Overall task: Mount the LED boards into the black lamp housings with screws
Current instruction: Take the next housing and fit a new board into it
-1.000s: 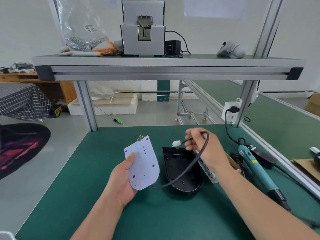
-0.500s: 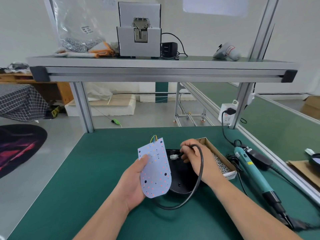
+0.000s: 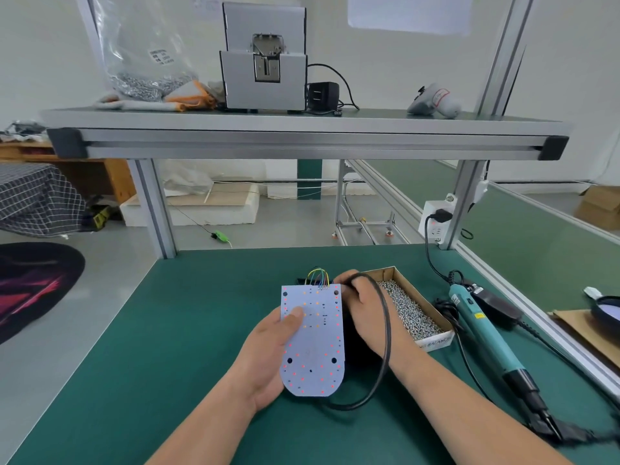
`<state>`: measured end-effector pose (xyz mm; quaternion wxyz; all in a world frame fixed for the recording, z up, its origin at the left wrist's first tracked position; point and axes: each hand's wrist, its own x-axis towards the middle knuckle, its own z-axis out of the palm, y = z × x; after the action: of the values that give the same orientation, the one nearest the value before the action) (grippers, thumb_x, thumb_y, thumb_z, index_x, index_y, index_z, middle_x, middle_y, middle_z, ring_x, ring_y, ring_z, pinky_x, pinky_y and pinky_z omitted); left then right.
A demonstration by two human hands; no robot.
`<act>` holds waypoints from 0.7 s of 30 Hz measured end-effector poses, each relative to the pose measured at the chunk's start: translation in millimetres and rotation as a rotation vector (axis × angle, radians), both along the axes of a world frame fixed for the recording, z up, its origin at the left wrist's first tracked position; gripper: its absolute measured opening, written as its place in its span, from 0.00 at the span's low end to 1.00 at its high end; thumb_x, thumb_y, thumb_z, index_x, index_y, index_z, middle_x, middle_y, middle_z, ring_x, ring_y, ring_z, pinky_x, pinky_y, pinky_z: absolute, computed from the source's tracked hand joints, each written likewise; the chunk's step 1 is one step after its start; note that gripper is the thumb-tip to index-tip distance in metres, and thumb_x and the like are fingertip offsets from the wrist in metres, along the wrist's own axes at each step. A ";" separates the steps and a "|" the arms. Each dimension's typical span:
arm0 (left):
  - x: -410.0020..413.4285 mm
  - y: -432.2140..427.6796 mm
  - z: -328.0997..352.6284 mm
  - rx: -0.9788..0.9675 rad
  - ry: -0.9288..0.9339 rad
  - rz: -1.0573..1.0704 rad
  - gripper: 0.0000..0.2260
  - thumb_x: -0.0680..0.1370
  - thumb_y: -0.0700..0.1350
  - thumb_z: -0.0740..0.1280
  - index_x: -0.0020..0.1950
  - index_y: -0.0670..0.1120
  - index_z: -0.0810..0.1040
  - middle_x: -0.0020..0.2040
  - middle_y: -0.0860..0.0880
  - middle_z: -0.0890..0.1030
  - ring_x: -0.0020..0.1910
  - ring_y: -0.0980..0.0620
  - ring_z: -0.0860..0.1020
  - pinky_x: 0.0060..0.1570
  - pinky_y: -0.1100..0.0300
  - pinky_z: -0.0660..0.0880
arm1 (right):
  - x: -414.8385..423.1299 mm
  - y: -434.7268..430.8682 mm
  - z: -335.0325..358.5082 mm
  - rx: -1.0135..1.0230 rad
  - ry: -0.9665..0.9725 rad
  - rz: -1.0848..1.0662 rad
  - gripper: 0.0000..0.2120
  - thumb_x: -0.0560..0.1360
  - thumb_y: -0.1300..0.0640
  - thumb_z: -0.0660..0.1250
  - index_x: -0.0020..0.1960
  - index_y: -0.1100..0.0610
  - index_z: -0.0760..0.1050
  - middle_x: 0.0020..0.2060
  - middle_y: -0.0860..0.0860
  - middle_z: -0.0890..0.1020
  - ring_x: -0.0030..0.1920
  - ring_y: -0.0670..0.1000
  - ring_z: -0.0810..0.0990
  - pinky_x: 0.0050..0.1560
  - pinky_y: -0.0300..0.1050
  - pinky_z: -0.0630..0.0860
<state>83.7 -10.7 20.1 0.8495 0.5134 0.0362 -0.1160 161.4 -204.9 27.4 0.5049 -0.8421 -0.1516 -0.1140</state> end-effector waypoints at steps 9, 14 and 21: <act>-0.9 3.8 1.3 0.062 -0.080 -0.080 0.18 0.81 0.52 0.69 0.69 0.44 0.82 0.68 0.38 0.82 0.68 0.32 0.79 0.70 0.31 0.73 | 8.9 -0.5 -0.3 0.162 -0.081 -0.023 0.06 0.82 0.52 0.65 0.47 0.51 0.78 0.42 0.45 0.84 0.42 0.43 0.82 0.44 0.33 0.73; -0.5 6.8 1.6 0.098 -0.121 -0.078 0.20 0.82 0.51 0.68 0.71 0.42 0.79 0.69 0.37 0.81 0.70 0.29 0.77 0.71 0.29 0.71 | 8.9 -4.4 12.1 0.208 -0.032 0.008 0.08 0.83 0.50 0.66 0.48 0.52 0.80 0.42 0.48 0.85 0.43 0.48 0.82 0.45 0.36 0.75; -5.7 1.9 2.1 0.053 -0.150 -0.091 0.19 0.82 0.51 0.69 0.71 0.45 0.80 0.70 0.38 0.81 0.66 0.36 0.81 0.71 0.33 0.73 | 9.5 -7.3 15.7 0.168 -0.016 0.056 0.04 0.81 0.55 0.69 0.48 0.51 0.82 0.44 0.45 0.86 0.45 0.43 0.84 0.45 0.35 0.75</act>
<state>78.0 -8.8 22.2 0.8298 0.5441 -0.0478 -0.1145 170.8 -212.2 43.2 0.5755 -0.7913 -0.1690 -0.1189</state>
